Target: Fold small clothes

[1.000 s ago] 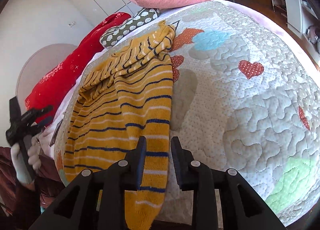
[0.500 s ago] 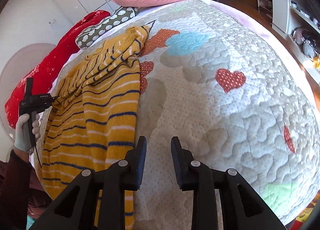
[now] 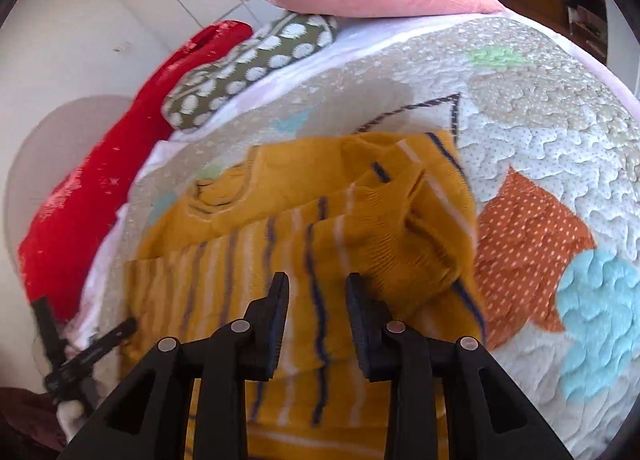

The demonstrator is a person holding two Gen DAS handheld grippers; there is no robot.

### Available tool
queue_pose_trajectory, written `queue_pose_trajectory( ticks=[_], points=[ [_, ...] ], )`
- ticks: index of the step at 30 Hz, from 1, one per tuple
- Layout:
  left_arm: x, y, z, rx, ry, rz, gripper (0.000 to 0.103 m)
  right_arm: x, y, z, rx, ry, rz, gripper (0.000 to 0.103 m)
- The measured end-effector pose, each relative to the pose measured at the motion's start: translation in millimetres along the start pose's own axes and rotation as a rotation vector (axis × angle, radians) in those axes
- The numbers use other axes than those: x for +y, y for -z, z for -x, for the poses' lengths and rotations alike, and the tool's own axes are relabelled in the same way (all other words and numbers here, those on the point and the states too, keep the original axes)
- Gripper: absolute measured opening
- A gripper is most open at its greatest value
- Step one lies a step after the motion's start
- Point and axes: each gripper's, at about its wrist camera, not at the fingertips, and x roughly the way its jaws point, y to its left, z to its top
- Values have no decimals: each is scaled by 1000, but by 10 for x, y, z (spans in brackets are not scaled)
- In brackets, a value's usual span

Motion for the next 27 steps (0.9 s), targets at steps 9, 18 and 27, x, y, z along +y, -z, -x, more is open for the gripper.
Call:
queue_pose_trajectory(
  ticks=[9,18,27],
  points=[
    [144,277,624,-34,38,41,61,-523,269,766,-91,126,-43,28],
    [151,1437,1274,15,171,100,61,-604,1591,1579,56,-128,-20,35],
    [95,2464,1342,68,396,168,70,-567,2664,1723,141,-249,-2,42]
  ],
)
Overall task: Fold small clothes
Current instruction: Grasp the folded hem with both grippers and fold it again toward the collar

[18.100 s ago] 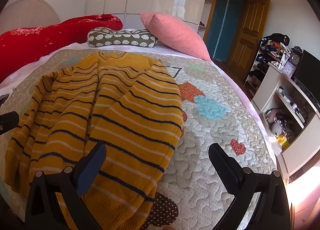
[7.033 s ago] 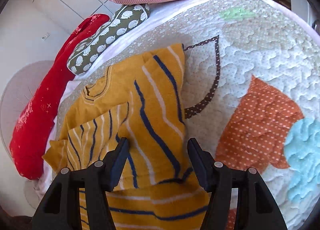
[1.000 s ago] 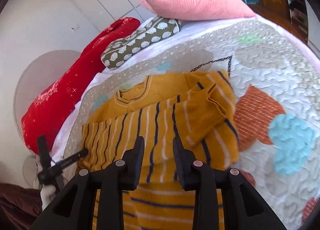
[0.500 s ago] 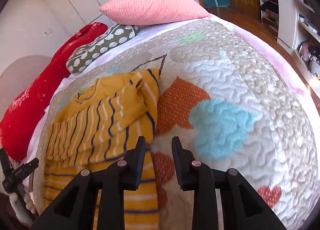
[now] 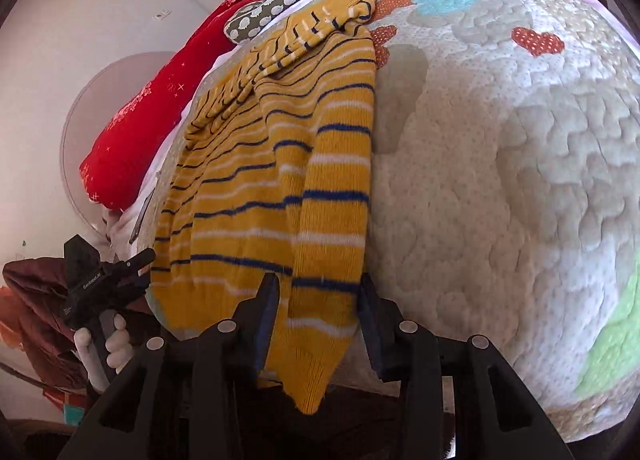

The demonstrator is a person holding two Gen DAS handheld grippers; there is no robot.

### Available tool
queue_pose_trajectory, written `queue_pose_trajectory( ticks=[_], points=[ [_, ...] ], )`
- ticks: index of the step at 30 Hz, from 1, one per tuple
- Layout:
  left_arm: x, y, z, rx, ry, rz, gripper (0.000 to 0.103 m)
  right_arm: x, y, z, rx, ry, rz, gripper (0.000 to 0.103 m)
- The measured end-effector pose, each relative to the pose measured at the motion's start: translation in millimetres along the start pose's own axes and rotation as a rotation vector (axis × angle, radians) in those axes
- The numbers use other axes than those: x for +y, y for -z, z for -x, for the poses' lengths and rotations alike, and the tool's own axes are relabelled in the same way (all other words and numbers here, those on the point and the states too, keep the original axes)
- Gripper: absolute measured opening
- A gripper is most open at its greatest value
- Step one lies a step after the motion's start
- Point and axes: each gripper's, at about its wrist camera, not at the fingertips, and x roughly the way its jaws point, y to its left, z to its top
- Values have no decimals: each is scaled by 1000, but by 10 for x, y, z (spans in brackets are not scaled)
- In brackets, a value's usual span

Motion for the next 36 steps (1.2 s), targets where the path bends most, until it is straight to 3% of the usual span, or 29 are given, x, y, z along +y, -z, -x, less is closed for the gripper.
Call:
queue_pose_trajectory(
  ticks=[4,7,8,9,10,11,12,13,16,19,25,28,32,36],
  points=[
    [-49,196,-79,41,72,-19,71,-15,166,37,-27,-14,-29,43],
    [-108,262,-155,71,81,-29,70,26,259,37,-39,1,-17,43],
    [-138,262,-168,80,84,-32,56,43,245,33,-48,8,-17,43],
    [-168,267,-164,92,80,-38,26,58,249,29,-57,17,-15,43],
    [-194,258,-171,102,51,-46,14,81,247,17,-62,27,-7,43],
    [-212,254,-150,93,14,-51,11,100,248,4,-62,40,7,40],
    [-225,249,-94,74,0,-51,11,116,248,-10,-57,52,19,30],
    [-214,246,-23,63,11,-42,11,118,240,-29,-37,44,24,8],
    [-255,209,251,-2,63,-20,11,115,174,49,-29,-21,1,8],
    [-347,46,446,-64,91,-17,11,215,21,234,-79,-90,-15,8],
    [-561,-643,438,-149,83,-11,11,540,-628,465,-195,-169,-2,8],
    [-628,-1068,288,-170,54,-5,11,702,-1072,367,-226,-155,-1,8],
    [-617,-1652,-14,-147,52,48,11,833,-1657,139,-226,-131,2,8],
    [-652,-2209,-388,-123,2,61,11,866,-2227,-181,-212,-70,10,8]
  ],
)
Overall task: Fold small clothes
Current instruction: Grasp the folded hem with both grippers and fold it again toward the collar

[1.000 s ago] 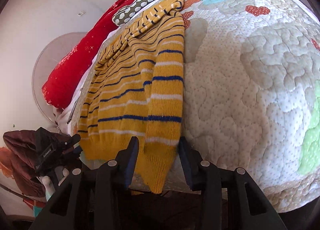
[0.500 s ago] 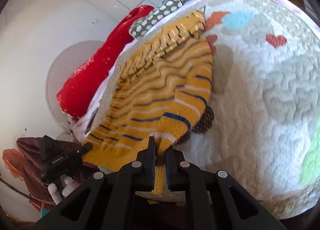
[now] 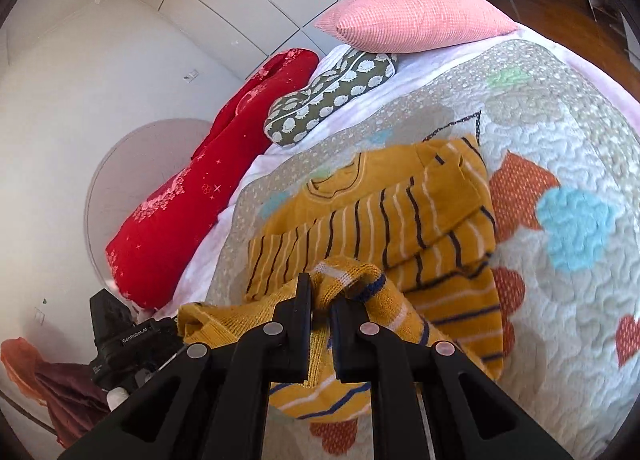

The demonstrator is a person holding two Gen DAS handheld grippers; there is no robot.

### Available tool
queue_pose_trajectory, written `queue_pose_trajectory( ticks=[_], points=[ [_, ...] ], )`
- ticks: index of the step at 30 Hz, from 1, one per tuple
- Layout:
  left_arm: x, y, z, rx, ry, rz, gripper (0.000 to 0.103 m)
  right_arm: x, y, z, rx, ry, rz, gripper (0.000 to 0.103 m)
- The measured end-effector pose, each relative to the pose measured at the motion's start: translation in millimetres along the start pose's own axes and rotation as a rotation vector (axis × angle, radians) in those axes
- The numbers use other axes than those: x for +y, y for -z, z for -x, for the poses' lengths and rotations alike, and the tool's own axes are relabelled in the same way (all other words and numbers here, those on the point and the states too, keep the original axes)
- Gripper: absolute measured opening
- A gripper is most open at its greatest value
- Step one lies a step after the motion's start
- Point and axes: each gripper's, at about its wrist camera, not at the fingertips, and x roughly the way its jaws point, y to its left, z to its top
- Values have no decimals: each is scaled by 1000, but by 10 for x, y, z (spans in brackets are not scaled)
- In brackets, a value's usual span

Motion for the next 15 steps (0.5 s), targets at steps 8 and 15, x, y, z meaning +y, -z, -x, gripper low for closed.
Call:
queue_pose_trajectory(
  ticks=[8,15],
  points=[
    [306,-676,-914,63,-127,76,12,-550,-666,-1027,53,159,-85,9],
    [550,-942,-675,-9,-4,204,43,-1014,-864,-1224,5,99,-288,54]
  ],
)
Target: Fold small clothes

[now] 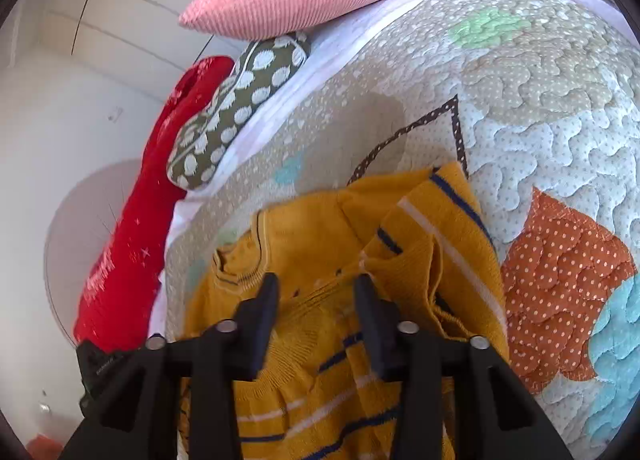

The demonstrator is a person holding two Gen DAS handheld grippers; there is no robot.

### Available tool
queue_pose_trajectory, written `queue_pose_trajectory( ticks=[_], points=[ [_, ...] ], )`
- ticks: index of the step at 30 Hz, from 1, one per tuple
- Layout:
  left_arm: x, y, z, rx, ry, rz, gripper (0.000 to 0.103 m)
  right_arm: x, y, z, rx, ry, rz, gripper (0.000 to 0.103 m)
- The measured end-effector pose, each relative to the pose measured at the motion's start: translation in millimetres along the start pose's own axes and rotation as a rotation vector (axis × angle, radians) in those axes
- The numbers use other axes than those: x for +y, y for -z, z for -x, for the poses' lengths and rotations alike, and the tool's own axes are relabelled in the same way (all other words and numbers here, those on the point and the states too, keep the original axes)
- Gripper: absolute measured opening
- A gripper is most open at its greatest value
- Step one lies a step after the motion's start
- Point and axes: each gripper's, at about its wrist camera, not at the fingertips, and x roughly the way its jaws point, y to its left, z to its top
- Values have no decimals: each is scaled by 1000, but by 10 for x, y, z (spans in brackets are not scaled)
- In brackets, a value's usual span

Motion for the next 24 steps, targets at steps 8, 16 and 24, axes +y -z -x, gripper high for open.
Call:
queue_pose_trajectory(
  ticks=[8,16,24],
  points=[
    [-583,722,113,80,-33,-417,44,441,236,262,36,-57,207,54],
    [-306,517,-494,88,-279,-459,25,572,610,-375,153,71,400,47],
    [-61,85,-338,46,-226,-325,24,344,236,-281,-1,251,381,30]
  ],
)
